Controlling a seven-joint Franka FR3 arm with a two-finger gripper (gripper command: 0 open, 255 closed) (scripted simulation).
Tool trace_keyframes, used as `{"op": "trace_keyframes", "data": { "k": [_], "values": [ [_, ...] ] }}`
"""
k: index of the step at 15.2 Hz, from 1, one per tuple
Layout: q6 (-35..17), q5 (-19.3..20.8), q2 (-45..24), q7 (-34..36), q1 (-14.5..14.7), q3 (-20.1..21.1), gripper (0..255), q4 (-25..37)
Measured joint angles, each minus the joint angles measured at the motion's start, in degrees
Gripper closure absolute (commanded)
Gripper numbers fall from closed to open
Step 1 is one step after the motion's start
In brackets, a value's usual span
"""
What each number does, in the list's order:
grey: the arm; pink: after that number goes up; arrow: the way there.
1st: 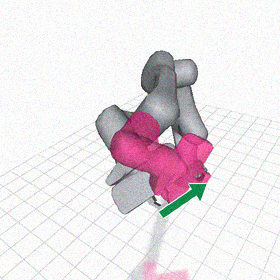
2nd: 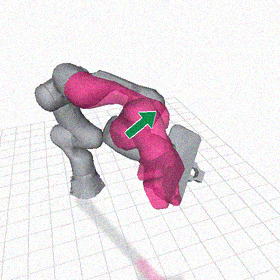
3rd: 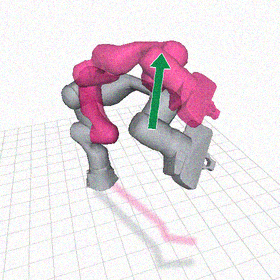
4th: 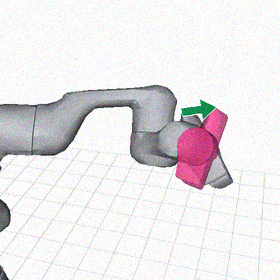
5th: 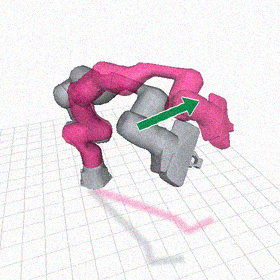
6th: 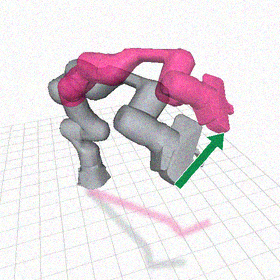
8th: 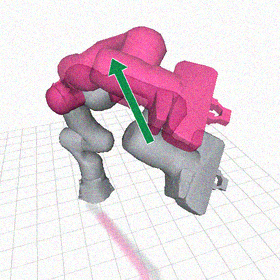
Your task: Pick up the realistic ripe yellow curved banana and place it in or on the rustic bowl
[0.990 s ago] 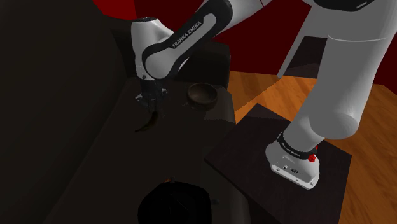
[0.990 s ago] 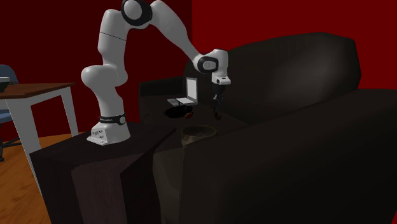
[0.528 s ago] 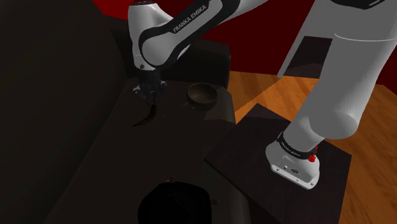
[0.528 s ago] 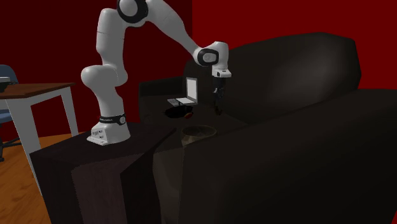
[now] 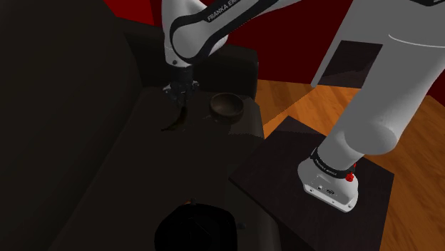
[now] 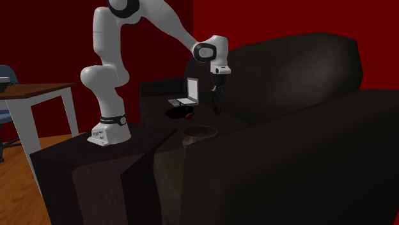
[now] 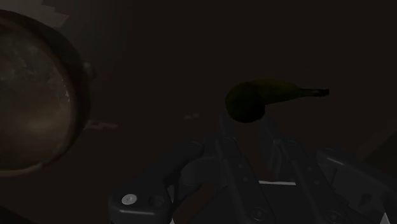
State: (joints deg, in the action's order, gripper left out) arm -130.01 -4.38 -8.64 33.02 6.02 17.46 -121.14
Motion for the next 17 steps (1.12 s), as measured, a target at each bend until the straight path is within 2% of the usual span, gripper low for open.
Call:
{"op": "trace_keyframes", "data": {
  "k": [9,17],
  "values": [
    [-0.3,-2.6,5.6,-13.3,-6.9,-4.9,255,-6.9],
    [0.9,-3.0,8.3,-25.1,-12.8,-10.5,255,-9.5]
  ]
}}
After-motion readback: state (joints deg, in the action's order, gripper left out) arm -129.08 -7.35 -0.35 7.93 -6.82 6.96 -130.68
